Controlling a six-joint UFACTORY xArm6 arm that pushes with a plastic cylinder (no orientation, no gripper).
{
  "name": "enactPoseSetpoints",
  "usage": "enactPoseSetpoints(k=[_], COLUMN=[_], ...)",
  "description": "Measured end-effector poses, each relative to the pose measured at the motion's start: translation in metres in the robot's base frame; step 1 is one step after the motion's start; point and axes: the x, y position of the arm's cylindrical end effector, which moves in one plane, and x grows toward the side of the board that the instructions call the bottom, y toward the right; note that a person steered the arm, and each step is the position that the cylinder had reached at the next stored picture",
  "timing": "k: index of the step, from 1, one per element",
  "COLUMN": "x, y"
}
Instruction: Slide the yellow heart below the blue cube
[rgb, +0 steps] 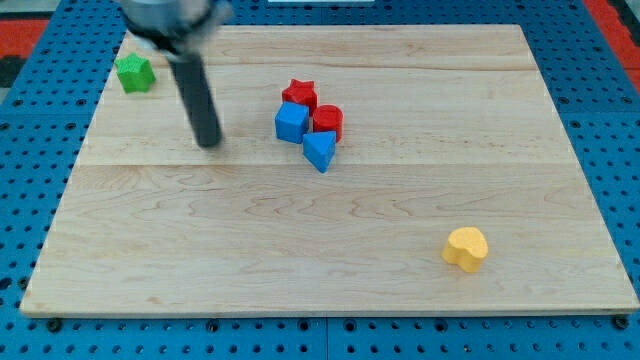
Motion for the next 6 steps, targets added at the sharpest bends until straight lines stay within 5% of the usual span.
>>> enactPoseSetpoints(k=[2, 3, 4, 5, 6], x=[0.025, 0.104, 0.131, 0.067, 0.062], y=[0.257, 0.317, 0.232, 0.097, 0.059])
